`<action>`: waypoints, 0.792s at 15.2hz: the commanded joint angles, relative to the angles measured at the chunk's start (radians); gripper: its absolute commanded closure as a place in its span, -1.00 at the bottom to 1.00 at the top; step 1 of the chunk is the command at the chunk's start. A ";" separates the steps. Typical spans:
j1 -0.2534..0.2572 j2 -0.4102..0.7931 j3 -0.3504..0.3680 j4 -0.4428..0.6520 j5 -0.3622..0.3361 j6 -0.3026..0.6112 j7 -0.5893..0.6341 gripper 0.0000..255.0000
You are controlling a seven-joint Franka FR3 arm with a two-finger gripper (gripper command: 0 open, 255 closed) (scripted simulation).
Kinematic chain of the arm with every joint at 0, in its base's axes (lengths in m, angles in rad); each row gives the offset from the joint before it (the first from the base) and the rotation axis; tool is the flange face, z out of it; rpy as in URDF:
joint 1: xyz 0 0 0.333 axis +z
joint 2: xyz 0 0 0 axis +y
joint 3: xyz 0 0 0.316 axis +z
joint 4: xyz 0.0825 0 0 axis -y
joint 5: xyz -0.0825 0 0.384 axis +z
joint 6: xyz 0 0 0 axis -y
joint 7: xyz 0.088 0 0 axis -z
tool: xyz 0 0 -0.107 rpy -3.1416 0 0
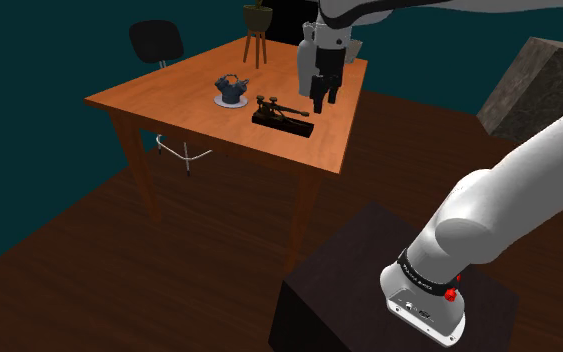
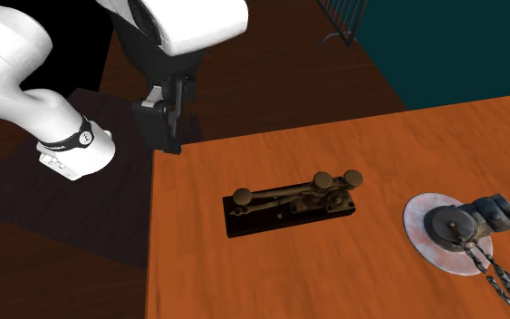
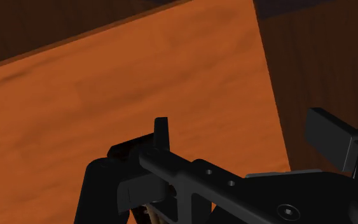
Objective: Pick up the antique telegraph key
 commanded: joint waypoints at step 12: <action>-0.015 0.542 -0.017 0.529 0.064 0.009 -0.135 -1.00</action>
